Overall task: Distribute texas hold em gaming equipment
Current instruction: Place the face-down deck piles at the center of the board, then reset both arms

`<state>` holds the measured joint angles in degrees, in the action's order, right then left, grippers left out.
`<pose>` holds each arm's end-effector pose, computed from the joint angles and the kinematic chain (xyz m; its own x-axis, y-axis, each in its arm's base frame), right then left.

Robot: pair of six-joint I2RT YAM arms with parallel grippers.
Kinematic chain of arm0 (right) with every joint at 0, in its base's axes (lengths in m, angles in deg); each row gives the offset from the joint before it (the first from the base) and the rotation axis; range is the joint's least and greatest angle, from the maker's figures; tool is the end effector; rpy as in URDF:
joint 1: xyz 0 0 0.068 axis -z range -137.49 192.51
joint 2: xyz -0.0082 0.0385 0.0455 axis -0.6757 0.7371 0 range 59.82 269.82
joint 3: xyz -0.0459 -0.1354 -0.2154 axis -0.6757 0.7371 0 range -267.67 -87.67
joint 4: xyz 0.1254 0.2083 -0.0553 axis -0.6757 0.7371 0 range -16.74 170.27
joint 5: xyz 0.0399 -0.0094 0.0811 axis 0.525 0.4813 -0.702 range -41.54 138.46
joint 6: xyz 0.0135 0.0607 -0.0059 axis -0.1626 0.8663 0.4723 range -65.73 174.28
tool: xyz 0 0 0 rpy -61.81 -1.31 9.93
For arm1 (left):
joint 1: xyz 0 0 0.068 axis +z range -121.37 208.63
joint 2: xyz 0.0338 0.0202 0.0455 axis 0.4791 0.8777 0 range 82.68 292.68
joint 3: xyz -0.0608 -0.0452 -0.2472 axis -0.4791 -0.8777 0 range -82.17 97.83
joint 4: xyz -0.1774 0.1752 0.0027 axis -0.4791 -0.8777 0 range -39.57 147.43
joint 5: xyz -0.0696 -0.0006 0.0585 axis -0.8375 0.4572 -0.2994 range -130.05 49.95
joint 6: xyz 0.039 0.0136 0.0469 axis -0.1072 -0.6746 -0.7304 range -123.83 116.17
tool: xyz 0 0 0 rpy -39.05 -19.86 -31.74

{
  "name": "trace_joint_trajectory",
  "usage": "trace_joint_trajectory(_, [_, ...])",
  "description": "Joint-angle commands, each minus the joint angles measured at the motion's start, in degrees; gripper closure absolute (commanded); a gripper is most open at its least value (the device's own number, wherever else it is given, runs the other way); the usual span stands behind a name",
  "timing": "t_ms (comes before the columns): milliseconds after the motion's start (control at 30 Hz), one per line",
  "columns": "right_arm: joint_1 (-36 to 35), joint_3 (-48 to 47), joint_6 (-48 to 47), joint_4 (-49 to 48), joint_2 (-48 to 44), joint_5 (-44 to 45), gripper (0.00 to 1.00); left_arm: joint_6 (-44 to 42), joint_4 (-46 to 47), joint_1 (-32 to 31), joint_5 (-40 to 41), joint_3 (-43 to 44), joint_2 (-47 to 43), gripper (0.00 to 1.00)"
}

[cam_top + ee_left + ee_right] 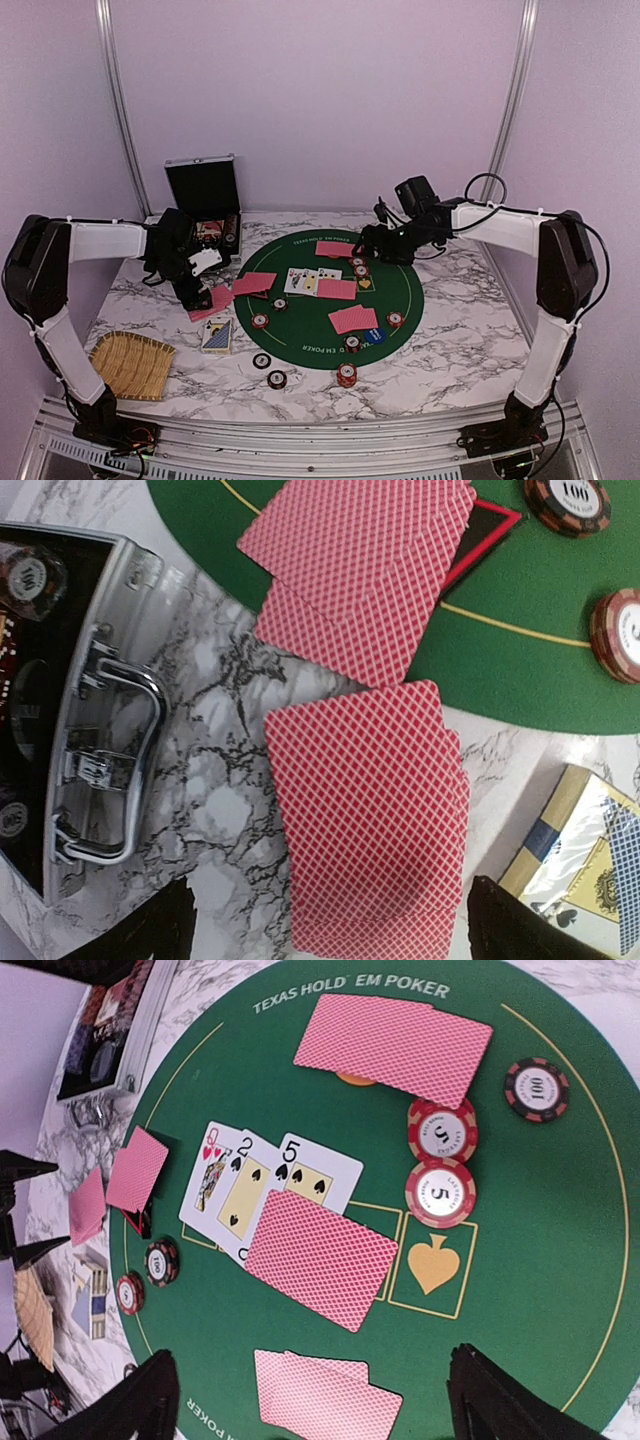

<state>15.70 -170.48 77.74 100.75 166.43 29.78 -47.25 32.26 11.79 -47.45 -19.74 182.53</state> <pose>0.3521 0.1951 0.2208 -0.8801 -0.0221 -0.4742 -0.2786 0.8328 0.4783 0.3228 -0.1041 0.1581 -0.3806 0.8274 -0.4130 0.8339 0.5001 0.2333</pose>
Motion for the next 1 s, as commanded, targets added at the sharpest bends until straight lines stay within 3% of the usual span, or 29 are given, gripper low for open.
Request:
trace_joint_trajectory(0, [1.4, -2.7, -1.0, 1.1, -3.4, 2.1, 0.01, 2.2, -2.4, 0.4, 0.1, 4.2, -4.3, 0.01])
trace_joint_trajectory(300, [5.0, 0.0, -1.8, -0.5, -6.9, 9.7, 0.01, 11.3, 1.9, 8.2, -6.6, 5.2, -11.3, 0.01])
trace_joint_trajectory(567, [13.0, 11.0, 1.5, -11.4, -13.2, 21.9, 0.01, 26.2, 28.5, 19.2, -5.5, -9.9, -15.7, 0.01])
trace_joint_trajectory(667, [14.9, 18.9, 0.6, -19.4, -16.8, 32.3, 0.01, 29.8, 39.8, 20.6, -4.1, -17.2, -17.0, 0.01])
trace_joint_trajectory(800, [15.1, 33.3, -7.7, -39.0, -20.9, 48.9, 0.01, 34.5, 48.5, 20.7, -4.6, -21.6, -16.4, 0.01])
trace_joint_trajectory(900, [16.0, 35.9, -10.0, -40.8, -19.8, 54.4, 0.01, 37.8, 53.9, 20.8, -4.9, -24.0, -15.3, 0.01])
trace_joint_trajectory(967, [18.2, 37.0, -6.1, -39.7, -19.9, 56.6, 0.01, 39.9, 58.1, 20.8, -4.5, -25.8, -14.4, 0.01])
